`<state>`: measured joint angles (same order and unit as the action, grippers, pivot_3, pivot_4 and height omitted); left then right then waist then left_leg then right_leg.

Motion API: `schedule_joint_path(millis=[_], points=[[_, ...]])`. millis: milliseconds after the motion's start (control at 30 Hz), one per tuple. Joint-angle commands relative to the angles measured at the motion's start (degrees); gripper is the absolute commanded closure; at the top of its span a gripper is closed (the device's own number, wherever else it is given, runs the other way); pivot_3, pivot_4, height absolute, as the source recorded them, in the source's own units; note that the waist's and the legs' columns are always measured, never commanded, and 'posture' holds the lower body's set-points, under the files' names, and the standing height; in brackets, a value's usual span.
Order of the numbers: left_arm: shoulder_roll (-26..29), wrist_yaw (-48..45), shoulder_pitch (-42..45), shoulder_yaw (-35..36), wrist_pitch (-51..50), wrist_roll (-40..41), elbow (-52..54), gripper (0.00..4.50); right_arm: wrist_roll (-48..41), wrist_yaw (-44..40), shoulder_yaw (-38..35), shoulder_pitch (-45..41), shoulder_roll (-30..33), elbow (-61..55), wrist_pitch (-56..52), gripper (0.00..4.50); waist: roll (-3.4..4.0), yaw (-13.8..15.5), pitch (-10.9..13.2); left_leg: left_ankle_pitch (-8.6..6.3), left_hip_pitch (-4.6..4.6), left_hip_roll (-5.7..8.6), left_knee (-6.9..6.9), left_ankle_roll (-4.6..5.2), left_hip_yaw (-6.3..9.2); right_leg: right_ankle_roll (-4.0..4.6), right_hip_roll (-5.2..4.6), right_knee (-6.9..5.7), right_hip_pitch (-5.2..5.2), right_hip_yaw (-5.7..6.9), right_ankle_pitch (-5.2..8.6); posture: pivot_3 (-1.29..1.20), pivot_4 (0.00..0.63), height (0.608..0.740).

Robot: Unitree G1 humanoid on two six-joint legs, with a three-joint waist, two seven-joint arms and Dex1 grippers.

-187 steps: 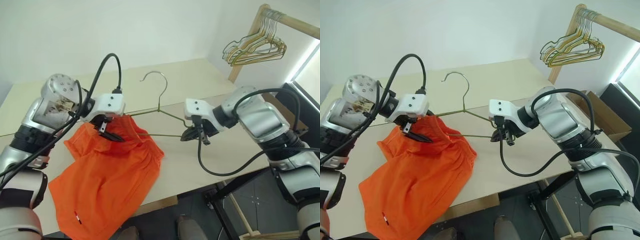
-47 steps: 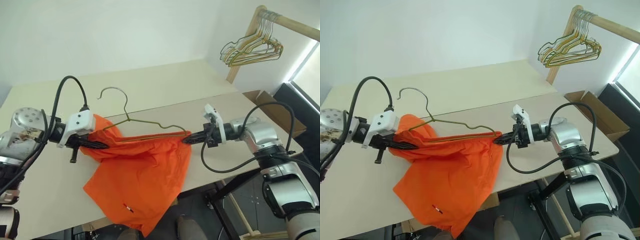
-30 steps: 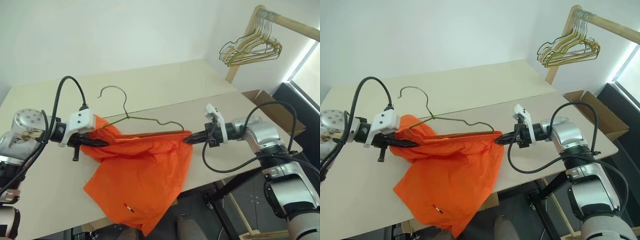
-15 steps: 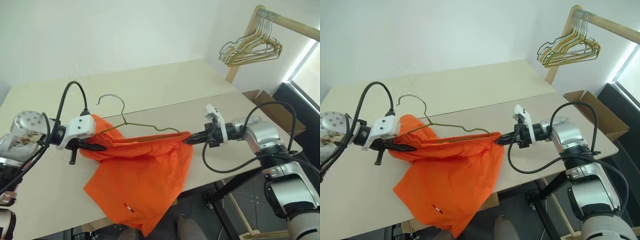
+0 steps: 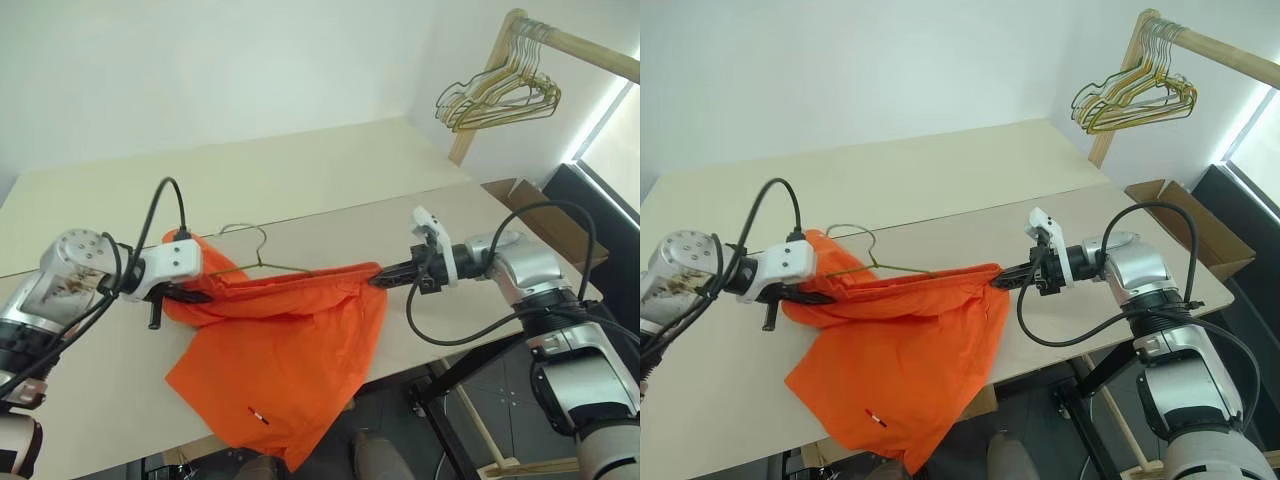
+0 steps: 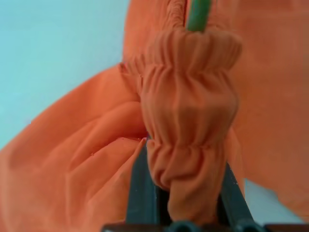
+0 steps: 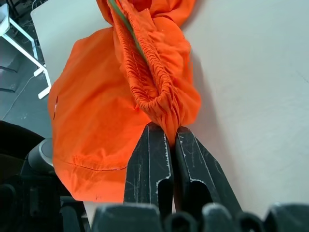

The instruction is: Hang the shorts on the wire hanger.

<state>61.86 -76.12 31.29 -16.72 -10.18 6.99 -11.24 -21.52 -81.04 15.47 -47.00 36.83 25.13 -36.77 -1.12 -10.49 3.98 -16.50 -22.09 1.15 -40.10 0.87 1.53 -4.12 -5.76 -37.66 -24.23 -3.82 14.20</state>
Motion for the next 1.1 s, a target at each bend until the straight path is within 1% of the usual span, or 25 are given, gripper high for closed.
schedule_joint_path(millis=[33, 133, 300, 367, 400, 433, 500, 767, 900, 1000, 1100], points=[[6.2, 1.1, -0.7, 0.8, -2.3, -7.6, -5.9, 4.5, 1.9, 0.2, -4.1, -0.9, 5.8, 1.8, 0.4, 4.49, 0.0, 0.1, 0.0, 0.0, 0.01, 0.0, -0.01, 0.0, 0.0, 0.0, -0.01, 0.0, 0.02, 0.0, 0.0, -0.12, 0.036, 0.74], [4.7, 2.6, 0.7, 0.8, -4.1, -7.8, -6.2, 4.5, 1.5, 0.4, -4.4, -0.8, 5.4, -0.1, 0.8, 4.49, 0.0, 0.2, 0.0, 0.0, -0.02, 0.0, -0.01, 0.0, 0.0, 0.0, -0.01, 0.01, 0.0, 0.0, 0.0, -0.12, 0.033, 0.74], [1.2, 3.6, 3.7, 0.6, -7.5, -6.6, -5.2, 4.5, -0.2, 0.9, -5.6, 0.2, 4.1, -7.5, 2.7, 4.49, 0.0, 0.1, 0.0, 0.0, -0.04, 0.02, -0.02, 0.0, 0.01, 0.0, -0.01, 0.0, -0.02, 0.0, 0.0, -0.12, 0.024, 0.74], [0.1, 3.5, 4.5, 0.5, -8.2, -6.5, -4.9, 4.5, -0.4, 1.3, -5.9, 0.5, 3.7, -8.9, 3.5, 3.9, 0.01, 0.1, 0.0, 0.0, -0.04, 0.02, -0.03, 0.0, 0.0, 0.0, -0.01, 0.0, -0.02, 0.02, 0.0, -0.12, 0.02, 0.74], [-0.4, 3.3, 4.9, 0.6, -8.7, -6.4, -4.6, 4.5, -0.2, 1.0, -5.7, 0.7, 3.9, -9.3, 4.1, 3.69, 0.04, 0.1, 0.0, 0.0, -0.04, 0.03, -0.03, 0.0, 0.0, 0.0, -0.01, 0.0, -0.01, 0.02, 0.0, -0.12, 0.018, 0.74], [-0.9, 3.1, 5.1, 0.9, -9.1, -6.5, -4.5, 4.5, -0.1, 0.6, -5.5, 0.8, 4.0, -9.5, 4.5, 3.3, 0.04, 0.1, 0.0, 0.0, -0.03, 0.08, -0.02, 0.0, 0.0, 0.0, -0.01, 0.01, -0.01, 0.02, 0.0, -0.12, 0.017, 0.74], [-1.9, 3.1, 5.9, 1.3, -9.4, -6.7, -4.6, 4.5, 0.6, 1.4, -5.3, 0.9, 4.2, -9.1, 4.3, 2.71, 0.03, 0.1, 0.0, 0.0, -0.05, 0.05, -0.03, 0.0, 0.02, 0.0, 0.0, 0.0, -0.03, 0.05, 0.0, -0.12, 0.015, 0.74], [-3.2, 1.7, 6.4, 2.3, -9.3, -6.7, -4.6, 4.5, 1.0, 3.8, -6.9, 0.5, 4.0, -10.0, 2.7, 0.08, 0.04, 0.0, -0.1, 0.0, -0.04, 0.03, -0.04, -0.01, 0.01, 0.0, -0.01, -0.01, -0.02, 0.04, 0.0, -0.14, 0.017, 0.74], [-4.2, -0.7, 8.5, 3.3, -9.8, -4.6, -3.5, 4.5, 0.1, 6.3, -7.4, -2.4, 3.2, -13.3, -0.7, 0.03, 0.04, 0.0, -0.1, 0.01, -0.09, 0.01, -0.06, -0.01, 0.01, 0.0, -0.06, 0.0, -0.03, 0.04, 0.0, -0.14, 0.022, 0.74], [-5.1, -2.6, 11.2, 3.4, -9.8, -4.1, -2.9, 4.5, 1.6, 8.0, -5.0, -4.6, 2.7, -17.8, -2.4, 0.03, 0.04, 0.0, -0.1, 0.01, -0.12, 0.02, -0.08, -0.01, 0.01, 0.0, -0.07, -0.02, -0.06, 0.04, 0.0, -0.14, 0.025, 0.74], [-6.2, -3.4, 13.8, 3.0, -10.1, -4.1, -2.5, 4.5, 3.9, 10.6, -0.8, -9.0, 1.7, -21.6, -8.2, 0.03, 0.05, -0.1, -0.1, 0.0, -0.11, 0.02, -0.07, -0.01, 0.02, 0.0, -0.06, -0.01, -0.07, 0.06, 0.0, -0.14, 0.026, 0.74]])
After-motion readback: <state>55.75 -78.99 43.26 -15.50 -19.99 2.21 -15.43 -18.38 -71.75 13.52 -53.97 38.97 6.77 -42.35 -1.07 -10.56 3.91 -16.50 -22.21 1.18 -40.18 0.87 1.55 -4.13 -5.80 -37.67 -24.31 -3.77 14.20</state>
